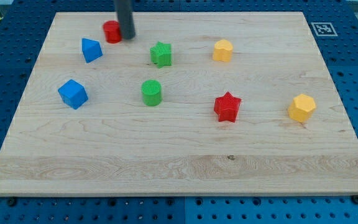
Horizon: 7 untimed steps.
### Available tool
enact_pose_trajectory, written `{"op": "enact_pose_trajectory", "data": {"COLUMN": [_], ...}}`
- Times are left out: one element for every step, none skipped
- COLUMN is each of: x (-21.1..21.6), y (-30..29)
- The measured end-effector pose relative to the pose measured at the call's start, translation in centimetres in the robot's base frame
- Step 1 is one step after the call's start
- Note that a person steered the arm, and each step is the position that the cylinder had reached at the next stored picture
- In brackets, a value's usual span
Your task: Slide the blue triangle up and left a bit
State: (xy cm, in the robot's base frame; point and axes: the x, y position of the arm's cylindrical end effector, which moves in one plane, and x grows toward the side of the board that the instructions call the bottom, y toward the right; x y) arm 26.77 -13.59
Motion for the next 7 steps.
{"op": "enact_pose_trajectory", "data": {"x": [-0.9,-0.2,4.2,8.1,9.5,10.4,10.3], "y": [-2.8,-2.9,-2.7,-3.0,-3.0,-3.3,-8.0]}}
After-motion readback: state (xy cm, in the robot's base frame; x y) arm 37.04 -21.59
